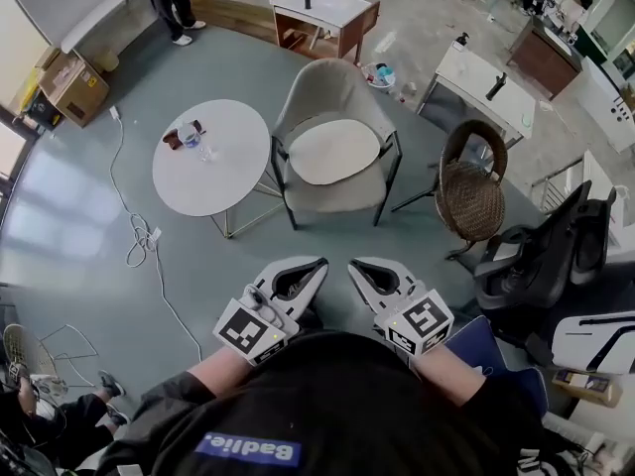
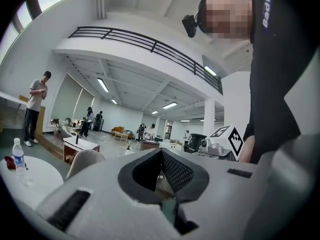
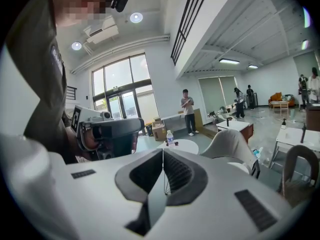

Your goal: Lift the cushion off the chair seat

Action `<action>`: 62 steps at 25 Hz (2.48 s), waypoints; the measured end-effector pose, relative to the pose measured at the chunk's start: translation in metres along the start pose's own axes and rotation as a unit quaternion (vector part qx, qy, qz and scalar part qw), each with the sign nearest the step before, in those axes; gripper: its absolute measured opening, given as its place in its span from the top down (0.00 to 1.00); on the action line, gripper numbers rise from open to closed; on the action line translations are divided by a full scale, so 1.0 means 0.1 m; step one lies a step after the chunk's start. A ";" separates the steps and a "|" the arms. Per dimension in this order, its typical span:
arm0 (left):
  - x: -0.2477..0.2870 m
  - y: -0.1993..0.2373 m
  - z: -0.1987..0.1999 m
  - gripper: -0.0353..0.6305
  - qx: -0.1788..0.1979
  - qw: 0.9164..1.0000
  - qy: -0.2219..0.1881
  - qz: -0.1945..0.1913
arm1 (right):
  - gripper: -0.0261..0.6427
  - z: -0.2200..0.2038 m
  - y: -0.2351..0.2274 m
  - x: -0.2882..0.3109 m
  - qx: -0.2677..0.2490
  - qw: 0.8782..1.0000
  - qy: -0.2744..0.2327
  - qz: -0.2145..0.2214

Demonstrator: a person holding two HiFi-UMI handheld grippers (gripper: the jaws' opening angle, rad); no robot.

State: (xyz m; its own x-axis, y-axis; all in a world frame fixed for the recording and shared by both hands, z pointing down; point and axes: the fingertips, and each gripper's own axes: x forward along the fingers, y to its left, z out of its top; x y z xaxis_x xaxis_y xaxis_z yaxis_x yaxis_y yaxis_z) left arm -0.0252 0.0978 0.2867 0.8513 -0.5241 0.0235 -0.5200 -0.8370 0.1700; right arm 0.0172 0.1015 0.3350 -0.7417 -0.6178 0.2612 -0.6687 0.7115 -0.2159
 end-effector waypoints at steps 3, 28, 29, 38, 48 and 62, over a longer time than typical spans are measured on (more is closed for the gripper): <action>0.07 0.34 0.02 0.93 -0.007 1.000 0.002 -0.013 | 0.92 0.09 -0.14 0.28 0.007 1.000 -0.002 -0.016; 0.79 1.40 -0.49 0.93 -0.039 0.998 0.033 0.024 | 0.92 -0.26 -1.30 1.15 0.086 0.996 -0.003 -0.024; 0.84 1.43 -0.51 0.93 -0.040 0.998 0.034 0.030 | 0.92 -0.29 -1.37 1.17 0.089 0.996 -0.002 -0.021; 1.15 1.74 -0.90 0.93 -0.039 0.996 0.039 0.064 | 0.92 -0.71 -1.88 1.42 0.115 0.993 0.020 -0.002; 1.38 2.23 -1.55 0.93 -0.043 0.994 0.051 0.086 | 0.92 -1.40 -2.34 1.85 0.150 0.988 0.044 -0.001; 1.52 2.73 -2.38 0.93 -0.070 0.991 0.059 0.097 | 0.92 -2.27 -2.77 2.40 0.189 0.981 0.042 -0.018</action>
State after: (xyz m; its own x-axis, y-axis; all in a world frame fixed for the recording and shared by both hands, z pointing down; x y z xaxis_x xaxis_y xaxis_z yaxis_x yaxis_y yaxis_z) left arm -0.0207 -0.1728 0.5713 0.7421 -0.6451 0.1821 -0.6677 -0.6874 0.2858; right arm 0.0361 -0.1681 0.6711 -0.7204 -0.5994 0.3490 -0.6785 0.5046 -0.5339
